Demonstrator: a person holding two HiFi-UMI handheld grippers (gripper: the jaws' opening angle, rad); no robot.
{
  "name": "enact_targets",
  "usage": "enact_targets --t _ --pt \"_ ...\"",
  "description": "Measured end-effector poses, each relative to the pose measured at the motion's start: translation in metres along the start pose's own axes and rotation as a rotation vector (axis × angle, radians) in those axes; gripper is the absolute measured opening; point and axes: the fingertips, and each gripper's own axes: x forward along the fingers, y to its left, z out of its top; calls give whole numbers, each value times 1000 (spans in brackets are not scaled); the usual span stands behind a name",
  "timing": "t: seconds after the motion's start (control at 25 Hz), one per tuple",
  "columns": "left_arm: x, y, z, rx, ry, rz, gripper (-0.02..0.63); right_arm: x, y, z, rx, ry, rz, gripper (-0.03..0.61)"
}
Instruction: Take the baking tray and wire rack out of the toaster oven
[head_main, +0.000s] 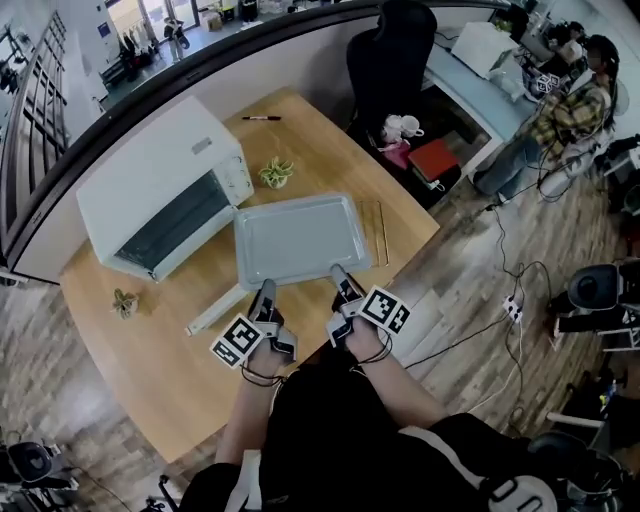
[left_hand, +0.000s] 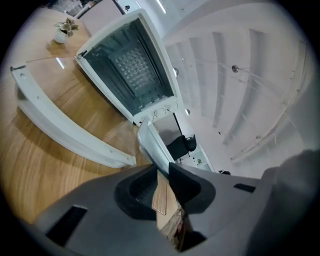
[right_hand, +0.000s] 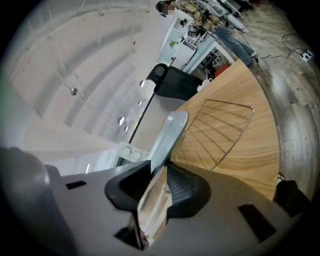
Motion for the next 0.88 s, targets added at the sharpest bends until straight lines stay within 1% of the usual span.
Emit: enact_targets --t 0.24,0.48,0.6,0.88 --pt "43 -19 -42 6 103 -13 80 -25 -31 45 29 -67 -56 110" --pt "72 -25 -68 10 159 2 80 -33 -56 72 49 -87 -93 111" --pt "84 -20 -76 3 169 20 80 -29 -68 79 58 -79 -107 112" --pt "95 -1 -87 -17 185 74 80 -20 -93 76 84 -40 -139 114"
